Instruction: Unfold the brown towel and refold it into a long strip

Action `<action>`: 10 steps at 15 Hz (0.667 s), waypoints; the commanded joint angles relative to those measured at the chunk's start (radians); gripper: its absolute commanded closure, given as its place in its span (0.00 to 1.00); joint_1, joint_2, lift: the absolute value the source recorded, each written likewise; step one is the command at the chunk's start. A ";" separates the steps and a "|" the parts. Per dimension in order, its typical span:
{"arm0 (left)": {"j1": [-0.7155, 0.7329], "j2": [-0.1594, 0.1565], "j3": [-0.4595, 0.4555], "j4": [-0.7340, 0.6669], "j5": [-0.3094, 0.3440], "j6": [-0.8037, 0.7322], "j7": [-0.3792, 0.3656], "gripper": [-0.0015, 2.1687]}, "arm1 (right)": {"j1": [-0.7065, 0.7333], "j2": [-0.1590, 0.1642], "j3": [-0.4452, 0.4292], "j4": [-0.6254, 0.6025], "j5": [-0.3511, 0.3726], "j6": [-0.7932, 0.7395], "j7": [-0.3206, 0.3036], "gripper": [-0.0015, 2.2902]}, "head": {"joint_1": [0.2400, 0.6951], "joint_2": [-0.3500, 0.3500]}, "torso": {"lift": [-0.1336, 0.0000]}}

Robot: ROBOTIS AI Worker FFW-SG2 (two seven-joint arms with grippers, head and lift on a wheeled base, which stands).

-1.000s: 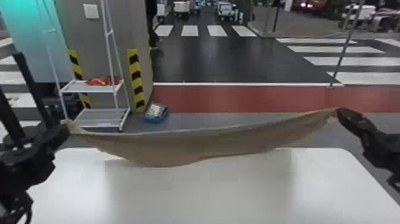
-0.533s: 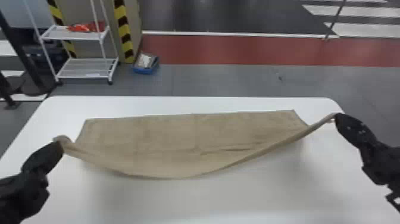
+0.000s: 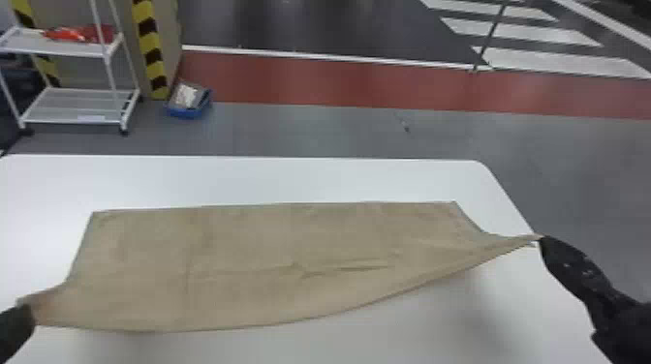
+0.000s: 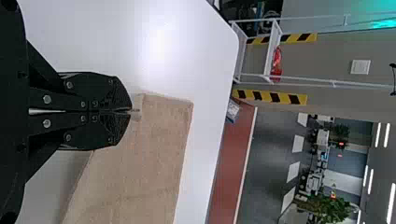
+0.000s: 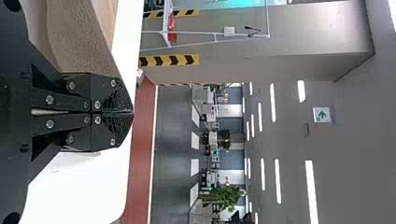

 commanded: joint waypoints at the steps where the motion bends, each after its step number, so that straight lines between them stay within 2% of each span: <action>1: -0.041 0.000 0.001 0.010 -0.005 0.037 0.019 0.64 | -0.023 0.003 -0.008 0.014 0.024 0.030 -0.002 0.65 | 1.00 0.23 | 0.07; 4: -0.130 0.000 -0.034 0.047 -0.012 0.077 0.043 0.64 | -0.131 0.003 0.024 0.057 0.100 0.119 -0.017 0.65 | 1.00 0.24 | 0.07; 6: -0.193 0.000 -0.071 0.082 -0.048 0.080 0.068 0.64 | -0.200 0.003 0.033 0.098 0.126 0.168 -0.029 0.65 | 1.00 0.24 | 0.07; 10: -0.351 0.000 -0.085 0.178 -0.046 0.179 0.081 0.64 | -0.362 -0.023 0.033 0.220 0.144 0.294 -0.035 0.65 | 1.00 0.24 | 0.07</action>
